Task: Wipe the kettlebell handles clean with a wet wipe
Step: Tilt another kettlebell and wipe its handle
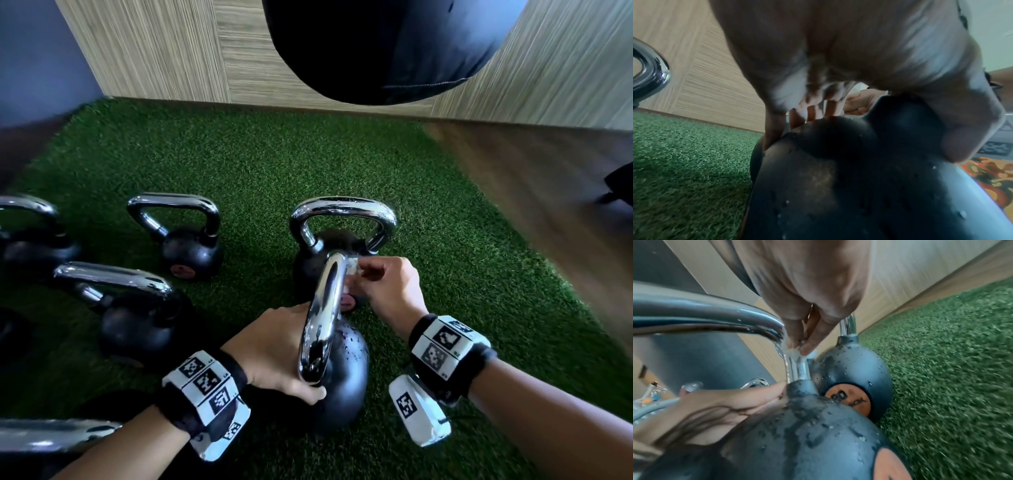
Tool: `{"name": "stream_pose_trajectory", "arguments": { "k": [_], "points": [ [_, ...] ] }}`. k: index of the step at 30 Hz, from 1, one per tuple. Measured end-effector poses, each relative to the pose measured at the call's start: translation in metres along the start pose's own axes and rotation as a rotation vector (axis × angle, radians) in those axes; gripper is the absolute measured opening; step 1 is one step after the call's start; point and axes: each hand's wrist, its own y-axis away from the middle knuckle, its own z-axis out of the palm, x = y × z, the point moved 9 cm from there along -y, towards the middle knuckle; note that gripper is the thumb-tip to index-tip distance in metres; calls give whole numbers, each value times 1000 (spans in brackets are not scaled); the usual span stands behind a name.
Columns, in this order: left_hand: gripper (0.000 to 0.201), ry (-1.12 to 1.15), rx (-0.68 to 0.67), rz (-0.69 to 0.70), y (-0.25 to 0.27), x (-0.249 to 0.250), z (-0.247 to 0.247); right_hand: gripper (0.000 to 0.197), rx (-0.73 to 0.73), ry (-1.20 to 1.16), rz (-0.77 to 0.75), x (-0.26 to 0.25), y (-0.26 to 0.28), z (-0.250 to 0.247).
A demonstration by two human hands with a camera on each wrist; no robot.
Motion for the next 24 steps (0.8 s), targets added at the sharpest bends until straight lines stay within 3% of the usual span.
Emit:
{"name": "stream_pose_trajectory", "arguments": {
  "k": [3, 7, 12, 15, 19, 24],
  "points": [
    [52, 24, -10, 15, -5, -1, -2, 31, 125, -25, -201, -24, 5, -16],
    [46, 75, -31, 29, -7, -1, -7, 17, 71, 155, -508, -69, 22, -24],
    [58, 94, -13, 68, -10, 1, -12, 14, 16, 104, -576, -82, -5, -15],
    [47, 188, -17, 44, -11, -8, -9, 16, -2, 188, -687, -100, 21, -18],
    [42, 244, -2, 15, -11, -18, -7, 30, -152, 76, -592, -107, 62, -10],
    [47, 298, -17, 63, -14, -12, -11, 25, -172, -340, -160, -84, 50, -5]
  ]
}}
